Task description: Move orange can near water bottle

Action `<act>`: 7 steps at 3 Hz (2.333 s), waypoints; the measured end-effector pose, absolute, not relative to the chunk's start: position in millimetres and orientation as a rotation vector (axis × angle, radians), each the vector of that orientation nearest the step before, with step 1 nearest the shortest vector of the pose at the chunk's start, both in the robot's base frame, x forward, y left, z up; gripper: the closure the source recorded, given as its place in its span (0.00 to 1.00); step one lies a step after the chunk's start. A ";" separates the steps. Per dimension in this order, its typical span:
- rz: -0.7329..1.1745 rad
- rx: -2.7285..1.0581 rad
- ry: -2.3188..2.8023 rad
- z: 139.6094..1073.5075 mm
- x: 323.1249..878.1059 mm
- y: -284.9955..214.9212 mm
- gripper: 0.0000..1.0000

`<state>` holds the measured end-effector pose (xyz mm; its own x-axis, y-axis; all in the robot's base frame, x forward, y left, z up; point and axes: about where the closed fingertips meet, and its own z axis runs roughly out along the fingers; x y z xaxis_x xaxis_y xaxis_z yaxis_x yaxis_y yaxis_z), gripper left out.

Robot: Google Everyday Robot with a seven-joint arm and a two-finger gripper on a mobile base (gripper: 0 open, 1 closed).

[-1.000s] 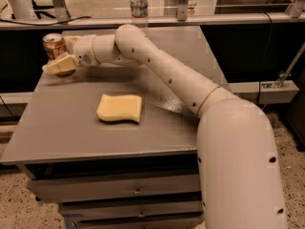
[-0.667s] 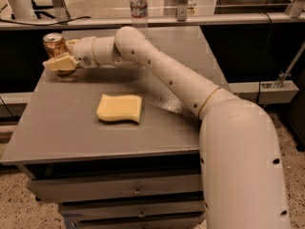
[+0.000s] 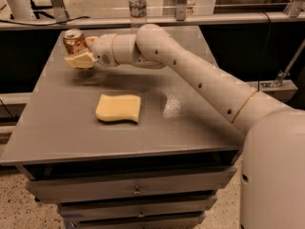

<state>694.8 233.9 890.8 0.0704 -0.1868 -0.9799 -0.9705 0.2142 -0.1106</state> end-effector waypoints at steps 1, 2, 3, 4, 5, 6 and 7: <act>0.757 -1.150 1.381 923.0 689.9 167.0 1.00; 0.726 -1.128 1.392 927.8 692.4 144.5 1.00; 0.719 -1.126 1.395 927.6 693.3 141.2 1.00; 0.655 -1.103 1.429 925.9 702.0 110.7 1.00; 0.565 -1.035 1.495 920.1 724.1 45.6 1.00; 0.475 -0.978 1.552 913.9 756.4 -14.6 1.00; 0.408 -0.914 1.565 914.1 793.7 -57.6 1.00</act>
Offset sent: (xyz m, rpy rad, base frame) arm -0.0047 -0.0584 0.0285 -0.0136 -0.0528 -0.0964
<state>793.7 -57.6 914.1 0.0276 -0.3210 -0.9467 -0.7421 0.6279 -0.2346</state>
